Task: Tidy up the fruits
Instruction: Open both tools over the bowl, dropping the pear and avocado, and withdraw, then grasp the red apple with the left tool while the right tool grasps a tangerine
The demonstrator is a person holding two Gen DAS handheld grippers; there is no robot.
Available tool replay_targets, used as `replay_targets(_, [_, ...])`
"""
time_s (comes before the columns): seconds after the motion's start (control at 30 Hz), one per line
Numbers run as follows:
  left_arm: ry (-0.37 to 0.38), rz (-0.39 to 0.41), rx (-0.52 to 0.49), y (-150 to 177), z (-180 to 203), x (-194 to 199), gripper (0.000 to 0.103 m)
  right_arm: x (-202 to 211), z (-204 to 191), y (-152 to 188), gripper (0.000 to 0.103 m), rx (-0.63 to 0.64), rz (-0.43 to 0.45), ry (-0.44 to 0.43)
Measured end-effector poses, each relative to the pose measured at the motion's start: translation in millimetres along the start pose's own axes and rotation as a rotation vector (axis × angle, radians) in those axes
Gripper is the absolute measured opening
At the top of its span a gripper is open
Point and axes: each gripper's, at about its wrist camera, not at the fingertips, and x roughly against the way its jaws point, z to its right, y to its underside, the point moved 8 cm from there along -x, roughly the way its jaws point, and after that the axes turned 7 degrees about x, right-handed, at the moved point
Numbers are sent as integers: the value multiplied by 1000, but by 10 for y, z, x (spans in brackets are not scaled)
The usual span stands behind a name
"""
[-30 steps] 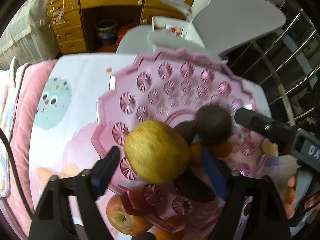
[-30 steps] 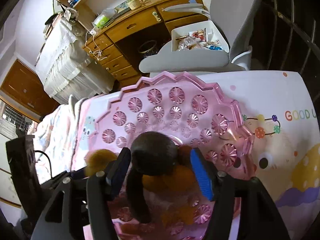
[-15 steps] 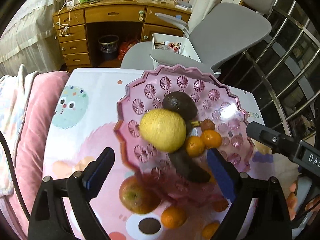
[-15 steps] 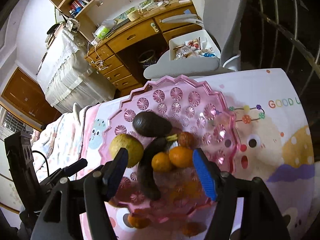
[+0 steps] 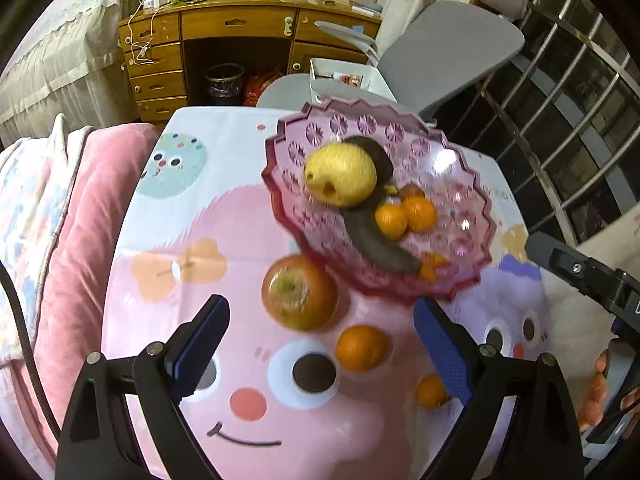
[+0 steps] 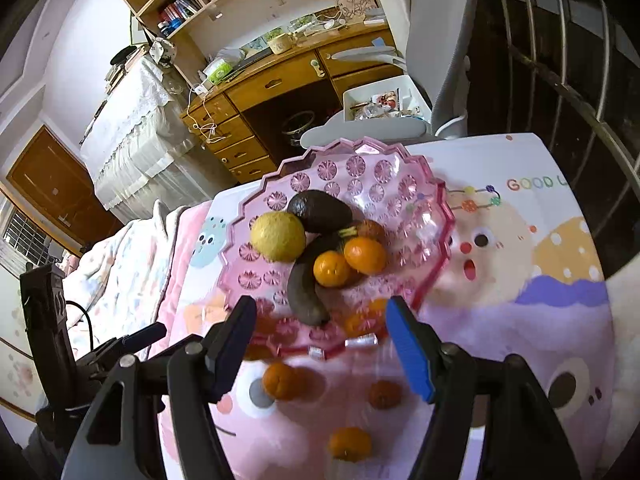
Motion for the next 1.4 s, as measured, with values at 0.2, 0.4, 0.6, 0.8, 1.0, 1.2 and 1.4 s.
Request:
replay_targets(0.2, [-22,-31,-15,175,-81,-25,93,177,-33,285,68,44,54,25])
replay_targets(0.4, [-33,-50,-16,204,-153,-150,93,205,-96,546,68,112,68,38])
replay_targets(0.6, [-39,-74,-32,167,-175,-346,93,95,-141,892,68,183,43,87])
replay_targets(0.8, [-46,-113,-33,153,-200,-633,90,-103,-177,1246,67,269,28,137])
replay_targets(1.0, [-32,-143,-18,168,-236,-856,85,-320,-89,1448,67,280,-24,175])
replay_targets(1.2, [-14,-169,2,190,-243,-1020,79,-458,-34,1517,58,270,-62,175])
replay_targets(1.4, [13,-178,26,194,-247,-1121,75,-563,-66,1564,46,296,-115,162])
